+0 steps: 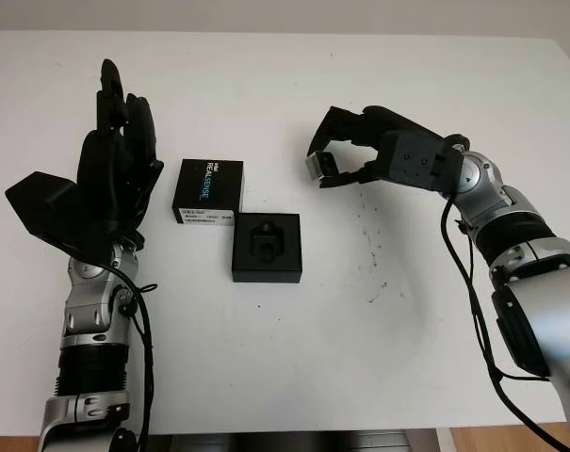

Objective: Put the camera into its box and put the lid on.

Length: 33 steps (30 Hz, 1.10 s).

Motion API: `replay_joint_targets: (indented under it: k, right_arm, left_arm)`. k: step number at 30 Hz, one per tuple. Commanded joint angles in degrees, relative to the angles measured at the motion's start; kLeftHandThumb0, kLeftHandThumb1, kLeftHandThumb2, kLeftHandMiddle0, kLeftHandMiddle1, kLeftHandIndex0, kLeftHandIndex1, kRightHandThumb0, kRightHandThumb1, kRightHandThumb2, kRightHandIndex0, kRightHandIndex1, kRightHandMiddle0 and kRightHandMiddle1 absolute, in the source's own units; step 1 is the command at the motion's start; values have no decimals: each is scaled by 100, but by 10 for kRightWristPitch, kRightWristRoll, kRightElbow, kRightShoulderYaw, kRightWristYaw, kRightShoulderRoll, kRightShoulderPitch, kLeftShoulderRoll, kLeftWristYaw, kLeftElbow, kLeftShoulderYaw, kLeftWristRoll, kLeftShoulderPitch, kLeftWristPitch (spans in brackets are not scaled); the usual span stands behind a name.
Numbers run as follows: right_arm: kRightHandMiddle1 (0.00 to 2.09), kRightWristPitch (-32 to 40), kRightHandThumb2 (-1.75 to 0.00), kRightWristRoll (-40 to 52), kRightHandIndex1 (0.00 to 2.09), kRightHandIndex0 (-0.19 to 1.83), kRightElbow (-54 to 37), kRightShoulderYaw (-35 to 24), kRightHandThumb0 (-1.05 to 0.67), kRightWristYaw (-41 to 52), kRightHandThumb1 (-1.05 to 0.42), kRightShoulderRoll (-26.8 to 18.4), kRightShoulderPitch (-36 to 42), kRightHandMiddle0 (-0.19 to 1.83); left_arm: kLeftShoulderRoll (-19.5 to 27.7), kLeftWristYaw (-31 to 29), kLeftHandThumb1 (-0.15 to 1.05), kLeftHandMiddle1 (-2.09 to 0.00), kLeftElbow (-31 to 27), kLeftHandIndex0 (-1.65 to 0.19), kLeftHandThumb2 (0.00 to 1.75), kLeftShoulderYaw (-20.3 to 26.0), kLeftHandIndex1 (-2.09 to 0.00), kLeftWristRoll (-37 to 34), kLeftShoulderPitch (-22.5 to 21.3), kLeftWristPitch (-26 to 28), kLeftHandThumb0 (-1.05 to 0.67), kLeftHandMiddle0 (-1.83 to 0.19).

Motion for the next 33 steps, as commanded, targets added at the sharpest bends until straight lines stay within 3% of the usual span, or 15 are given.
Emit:
replay_joint_targets:
  k: [1,9,18,23,28,33]
  right_arm:
    - [165,5,-7,12,5,30,-21,-11,-34,9,-105,1,12,11]
    - [178,89,-5,51,4,28,-179,-31,-34,63,-104,0,61,11]
    - [193,398,-8,72,3,25,-513,-48,-33,129,-105,-11,160,0]
    - [209,512,-13,86,4,24,-635,-55,-34,140,-105,-5,204,5]
    - [206,595,-18,98,3,22,-725,-52,-34,153,-105,-7,236,-12]
    - [209,633,-18,109,4,22,-794,-50,-34,150,-105,-5,267,-10]
  left_arm:
    - [-1,4,105,0,-11,19,56,-2,0,4,4,1,-71,19]
    - [-3,9,105,0,-17,19,58,-6,0,9,5,2,-71,19]
    - [-9,16,105,0,-26,19,58,-15,0,14,8,6,-71,19]
    - [-14,19,105,0,-31,19,58,-16,0,12,9,11,-72,19]
    - [-20,25,105,0,-35,19,56,-17,0,15,9,13,-73,19]
    - [-24,22,105,0,-33,19,56,-17,0,10,9,9,-73,19]
